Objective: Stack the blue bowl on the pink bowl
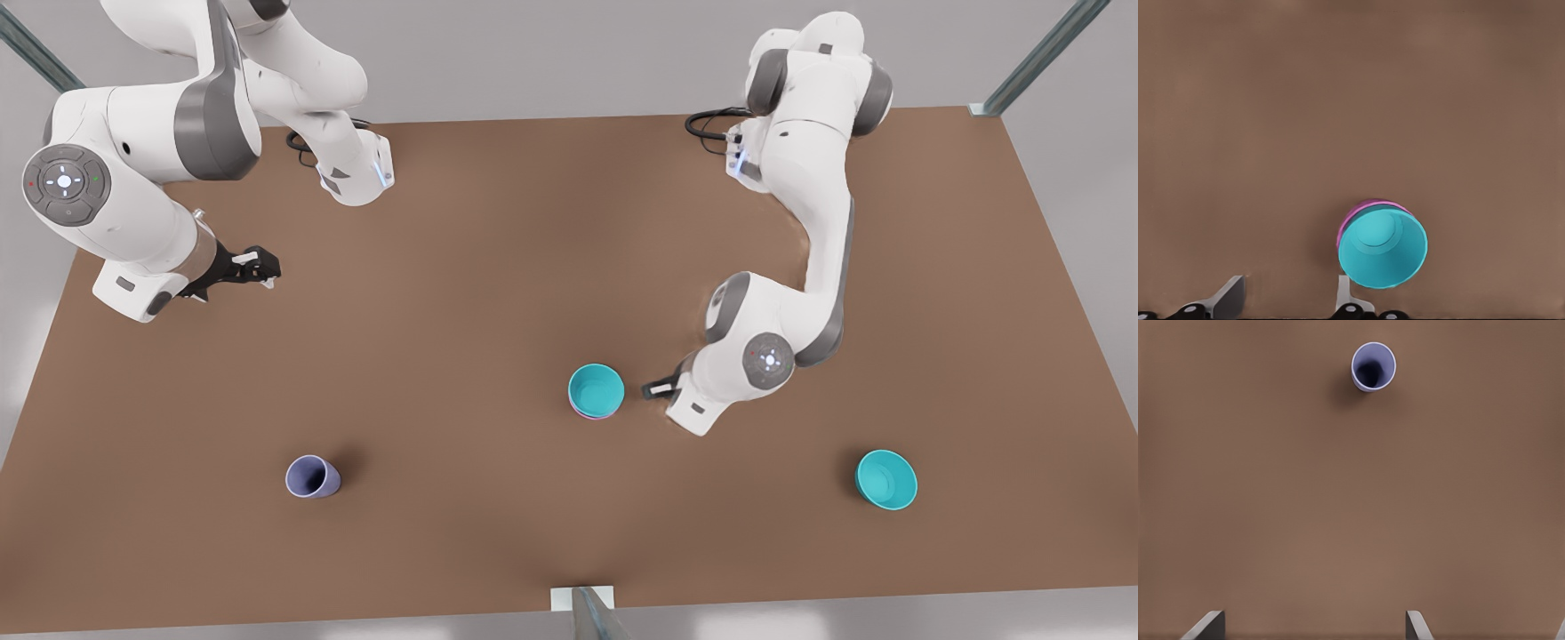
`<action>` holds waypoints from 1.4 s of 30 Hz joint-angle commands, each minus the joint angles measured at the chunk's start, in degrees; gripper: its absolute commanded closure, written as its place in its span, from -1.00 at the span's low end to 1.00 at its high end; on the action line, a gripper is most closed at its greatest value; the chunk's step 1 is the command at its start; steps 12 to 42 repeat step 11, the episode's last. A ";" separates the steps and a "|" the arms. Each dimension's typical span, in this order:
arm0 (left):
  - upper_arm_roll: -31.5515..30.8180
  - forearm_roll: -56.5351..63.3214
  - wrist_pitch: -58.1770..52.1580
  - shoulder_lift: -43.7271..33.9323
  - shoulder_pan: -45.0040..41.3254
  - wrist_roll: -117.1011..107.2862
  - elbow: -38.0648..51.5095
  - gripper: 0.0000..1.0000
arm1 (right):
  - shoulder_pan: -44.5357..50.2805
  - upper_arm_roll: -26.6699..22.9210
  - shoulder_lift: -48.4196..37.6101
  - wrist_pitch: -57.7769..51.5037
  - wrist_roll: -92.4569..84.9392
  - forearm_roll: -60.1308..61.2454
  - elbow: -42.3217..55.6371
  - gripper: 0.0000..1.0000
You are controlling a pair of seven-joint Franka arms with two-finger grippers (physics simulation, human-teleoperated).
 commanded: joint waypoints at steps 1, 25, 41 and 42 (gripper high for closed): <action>0.02 7.61 -22.40 -6.05 4.26 3.14 0.13 -1.00 | -0.04 0.02 -0.06 0.04 -0.36 0.05 0.03 -1.00; -2.27 15.01 -23.29 -22.76 13.06 26.30 -5.84 -1.00 | -0.04 0.02 -0.41 0.31 -0.36 -0.04 -0.06 -1.00; -2.27 15.01 -23.29 -22.76 13.06 26.30 -5.84 -1.00 | -0.04 0.02 -0.41 0.31 -0.36 -0.04 -0.06 -1.00; -2.27 15.01 -23.29 -22.76 13.06 26.30 -5.84 -1.00 | -0.04 0.02 -0.41 0.31 -0.36 -0.04 -0.06 -1.00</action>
